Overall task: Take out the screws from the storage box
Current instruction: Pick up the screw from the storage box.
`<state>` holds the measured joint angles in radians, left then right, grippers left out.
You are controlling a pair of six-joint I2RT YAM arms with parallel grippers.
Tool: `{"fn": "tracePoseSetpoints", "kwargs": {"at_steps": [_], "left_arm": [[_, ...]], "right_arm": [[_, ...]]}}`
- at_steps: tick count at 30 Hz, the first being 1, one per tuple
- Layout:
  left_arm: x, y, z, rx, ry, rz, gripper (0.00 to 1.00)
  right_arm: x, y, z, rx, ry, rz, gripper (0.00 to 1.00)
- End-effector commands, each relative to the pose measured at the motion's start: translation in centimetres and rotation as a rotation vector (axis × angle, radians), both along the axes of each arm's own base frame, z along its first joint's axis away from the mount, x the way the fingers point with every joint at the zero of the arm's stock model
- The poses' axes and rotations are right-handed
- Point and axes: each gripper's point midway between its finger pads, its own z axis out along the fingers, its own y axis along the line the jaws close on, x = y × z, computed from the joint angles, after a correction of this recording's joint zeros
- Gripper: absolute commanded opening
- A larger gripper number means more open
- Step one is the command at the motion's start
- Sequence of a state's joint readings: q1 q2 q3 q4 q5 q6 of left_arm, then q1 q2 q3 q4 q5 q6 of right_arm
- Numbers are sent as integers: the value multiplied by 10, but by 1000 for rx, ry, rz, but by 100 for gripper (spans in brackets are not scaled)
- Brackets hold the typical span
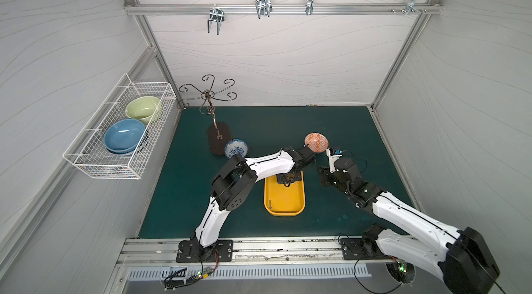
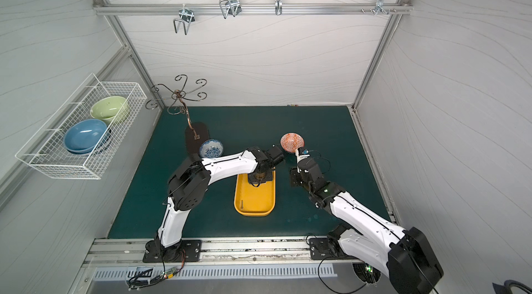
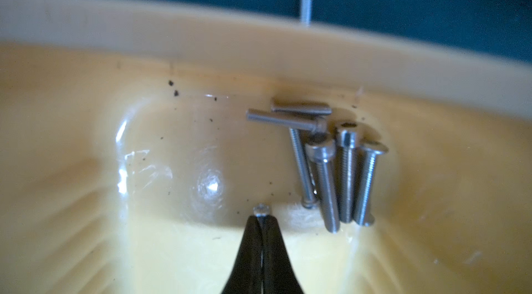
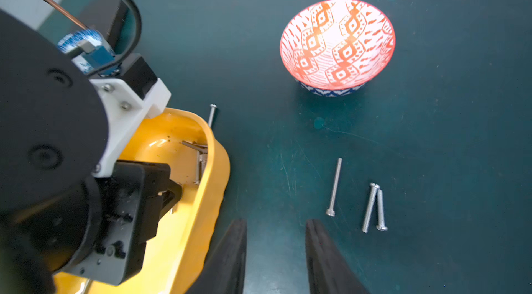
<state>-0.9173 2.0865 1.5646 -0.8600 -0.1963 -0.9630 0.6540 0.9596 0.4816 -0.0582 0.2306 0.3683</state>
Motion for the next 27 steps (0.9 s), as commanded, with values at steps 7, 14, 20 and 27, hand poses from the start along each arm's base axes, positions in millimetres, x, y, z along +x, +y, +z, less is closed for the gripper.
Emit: {"fn": "tracePoseSetpoints", "kwargs": {"at_steps": [7,14,20,27], "left_arm": [[9,5,41,-63,-90,-17,0],[11,12,50,-78,-104,-11,0],[12,38,74,-91,-171,14,0],[2,86,99,-147,-209,69,0]], "right_arm": [[-1,0,4,22,-32,14,38],[-3,1,7,28,-38,20,38],[-7,0,5,45,-46,32,42],[-9,2,10,54,-57,45,57]]}}
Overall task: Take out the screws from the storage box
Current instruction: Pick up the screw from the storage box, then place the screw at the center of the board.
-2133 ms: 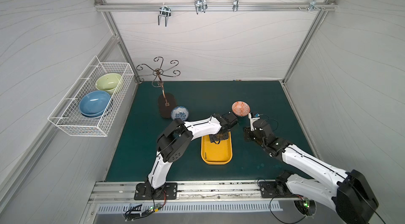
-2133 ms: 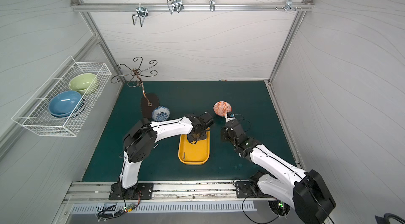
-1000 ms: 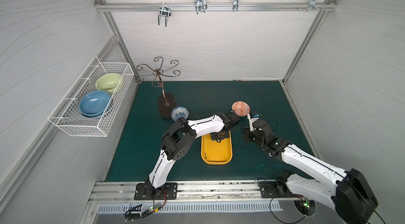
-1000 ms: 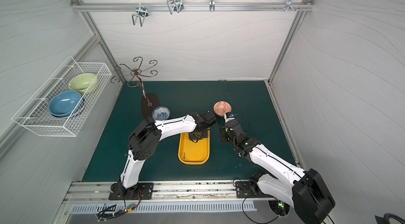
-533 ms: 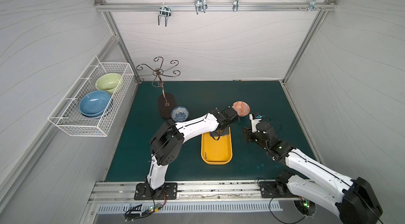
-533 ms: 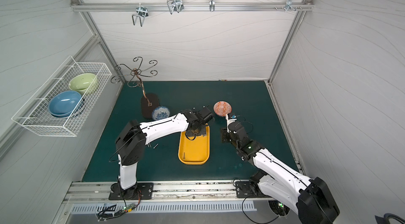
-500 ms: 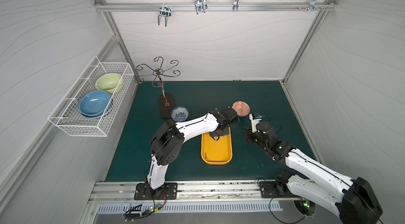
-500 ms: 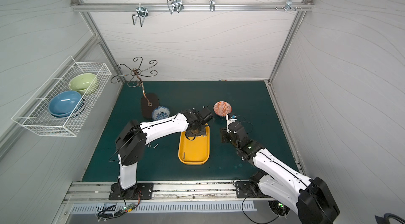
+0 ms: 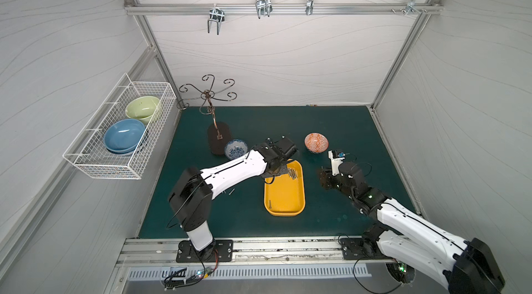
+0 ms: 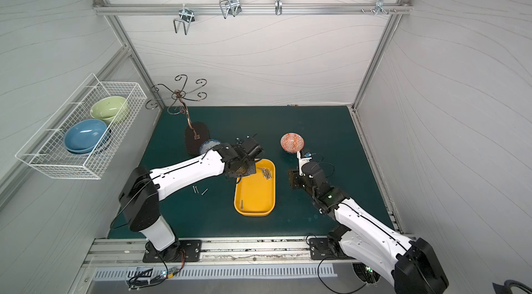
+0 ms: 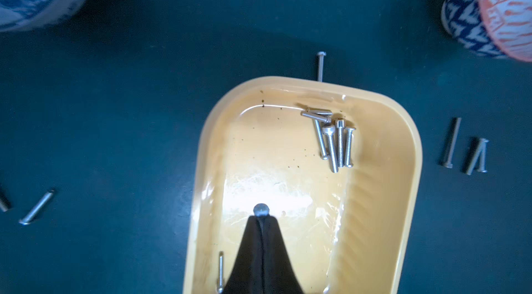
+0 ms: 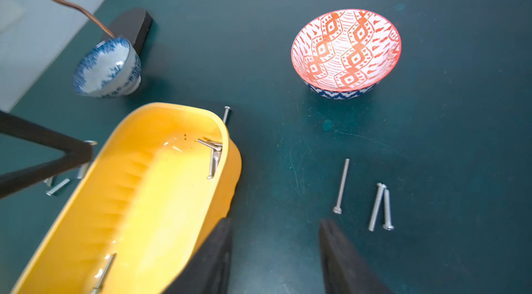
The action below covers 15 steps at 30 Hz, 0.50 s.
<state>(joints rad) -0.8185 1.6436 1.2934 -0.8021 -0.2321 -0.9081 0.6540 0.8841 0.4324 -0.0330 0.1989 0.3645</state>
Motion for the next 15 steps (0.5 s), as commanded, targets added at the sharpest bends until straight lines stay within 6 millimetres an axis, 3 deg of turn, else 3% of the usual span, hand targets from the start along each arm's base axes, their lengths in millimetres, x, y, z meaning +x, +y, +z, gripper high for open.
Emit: {"fn": "tracePoseSetpoints", "kwargs": {"at_steps": [1,8,15], "left_arm": [[-1,26,9,-23,-25,28,0],[-20,84,18,-73,-66,144,0],[-33,124,-10,-66,-28,261,0]], "right_arm": [[0,2,4,11,-24,17,58],[-2,3,8,19,-27,27,61],[-5,4,5,21,-26,38,62]]}}
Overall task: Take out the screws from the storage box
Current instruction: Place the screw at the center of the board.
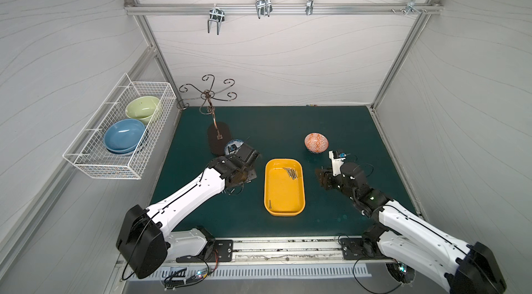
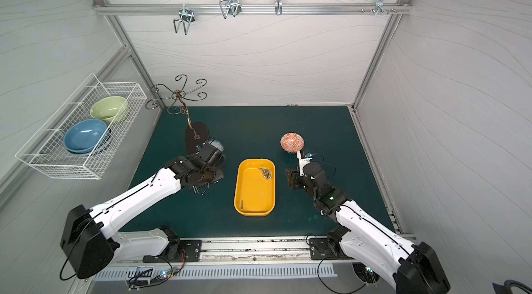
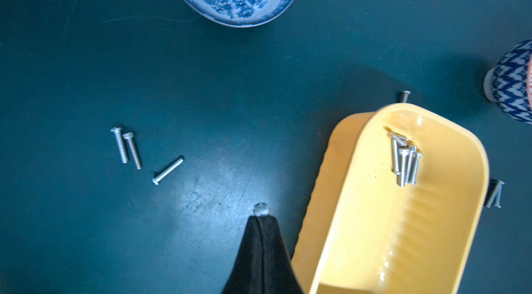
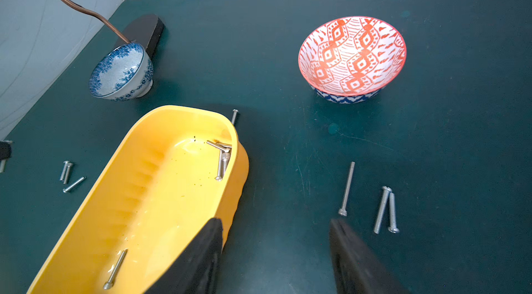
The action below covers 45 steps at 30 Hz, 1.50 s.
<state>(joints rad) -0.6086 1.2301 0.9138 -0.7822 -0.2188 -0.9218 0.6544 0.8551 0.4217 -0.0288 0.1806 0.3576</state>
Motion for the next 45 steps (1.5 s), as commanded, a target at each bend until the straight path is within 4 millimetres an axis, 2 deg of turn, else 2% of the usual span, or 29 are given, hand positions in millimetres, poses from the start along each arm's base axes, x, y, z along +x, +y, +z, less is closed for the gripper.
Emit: {"fn": "tracePoseSetpoints", "kwargs": {"at_steps": [1,6,13,19,28,35,40,45], "left_arm": [[1,11,-14,-29,17,54,0],[0,21,-33,-59,51,81,0],[5,28,-53,-78,93,97,0],[9,48,-64,-98,109,178,0],[18,54,-80,-101,154,216,0],[16,71,-88,-57,170,277,0],[16,77,-88,-51,171,301,0],[13,80,-90,-35,184,307,0]], "right_arm": [[-2,4,1,4,-7,23,62],[-6,9,9,9,-22,51,62],[-8,19,1,-22,7,86,62],[-14,35,6,-47,-5,141,62],[-28,69,13,-172,-22,213,62],[-28,98,-8,-298,25,282,55],[-21,120,-15,-373,55,315,53],[-13,128,-39,-451,117,306,50]]}}
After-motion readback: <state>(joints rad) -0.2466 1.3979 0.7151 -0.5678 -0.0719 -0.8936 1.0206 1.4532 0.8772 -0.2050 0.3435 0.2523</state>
